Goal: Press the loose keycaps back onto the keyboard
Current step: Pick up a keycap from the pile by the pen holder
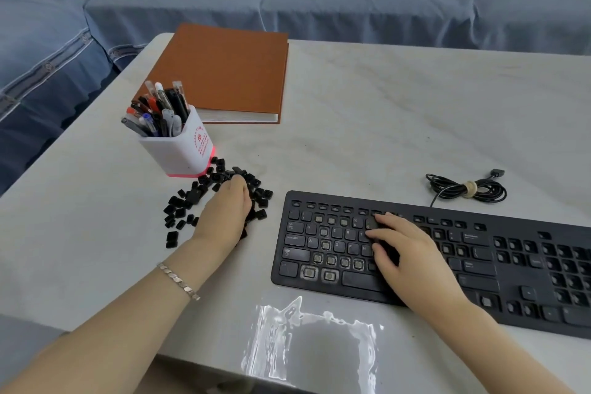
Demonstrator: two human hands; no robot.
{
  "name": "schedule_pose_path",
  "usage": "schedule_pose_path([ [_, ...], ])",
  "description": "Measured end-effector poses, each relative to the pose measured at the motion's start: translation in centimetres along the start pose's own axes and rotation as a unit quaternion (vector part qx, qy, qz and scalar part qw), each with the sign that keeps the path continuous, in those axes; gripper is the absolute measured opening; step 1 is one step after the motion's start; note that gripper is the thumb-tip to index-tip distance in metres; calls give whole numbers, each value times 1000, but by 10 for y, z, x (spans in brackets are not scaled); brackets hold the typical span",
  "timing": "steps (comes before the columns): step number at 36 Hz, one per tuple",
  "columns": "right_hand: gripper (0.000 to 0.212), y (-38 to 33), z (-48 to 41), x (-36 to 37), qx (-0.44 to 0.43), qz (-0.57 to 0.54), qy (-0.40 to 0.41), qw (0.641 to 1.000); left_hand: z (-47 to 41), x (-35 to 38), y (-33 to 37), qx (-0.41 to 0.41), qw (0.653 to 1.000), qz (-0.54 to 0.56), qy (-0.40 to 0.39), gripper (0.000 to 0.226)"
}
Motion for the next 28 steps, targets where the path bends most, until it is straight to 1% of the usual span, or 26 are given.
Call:
schedule_pose_path([
  [2,20,-4,3,-4,22,-30,-14,999,2,-5,2,-8,997,75,27,20],
  [4,20,-9,4,-7,23,-47,-12,999,6,-12,7,-21,988,142,58,20],
  [6,20,-13,5,-9,22,-54,-9,998,9,-16,14,-56,974,208,70,18],
  [7,20,-15,5,-10,23,-59,-8,998,10,-17,17,-82,962,251,70,19],
  [8,20,-17,6,-11,24,-65,-7,998,10,-16,21,-119,941,309,65,22],
  [9,20,-18,6,-11,26,-73,-4,997,10,-14,25,-169,906,384,50,25],
  [10,20,-20,6,-11,27,-81,-2,996,11,-11,28,-226,853,470,28,27],
  [11,20,-22,6,-12,28,-92,-1,995,12,-8,31,-279,782,557,-4,27],
  [12,21,-24,6,-12,29,-105,-1,994,14,-6,35,-322,699,637,-39,26],
  [13,22,-27,6,-12,29,-121,-1,992,16,-5,40,-355,609,705,-73,25],
  [14,25,-30,6,-13,29,-138,-2,990,19,-4,44,-375,520,760,-106,25],
  [15,30,-33,7,-13,27,-152,-1,988,22,-4,47,-385,440,799,-139,24],
  [16,34,-36,7,-14,25,-165,1,986,24,-5,50,-386,378,825,-165,22],
  [17,36,-38,8,-14,24,-175,5,984,28,-6,53,-378,336,843,-185,18],
  [18,37,-40,8,-14,23,-184,8,983,31,-6,56,-372,311,852,-199,15],
  [19,37,-42,8,-15,23,-191,11,981,35,-7,60,-368,299,855,-210,14],
  [21,37,-47,9,-15,26,-204,13,978,41,-7,67,-374,294,852,-218,16],
  [24,38,-55,9,-18,17,-218,28,975,49,-5,78,-379,305,846,-220,29],
  [26,38,-60,10,-20,4,-222,40,974,54,-6,86,-361,320,845,-232,34],
  [28,31,-64,11,-22,-13,-220,52,974,59,-8,93,-340,332,844,-250,37],
])
Point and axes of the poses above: each hand's wrist, its own z-axis away from the middle knuckle, its own x-axis out of the palm, y = z × x, the point moved 3 cm from there along -z, towards the middle knuckle, and after that the axes turned 7 degrees about -z, right-handed, at the moved point
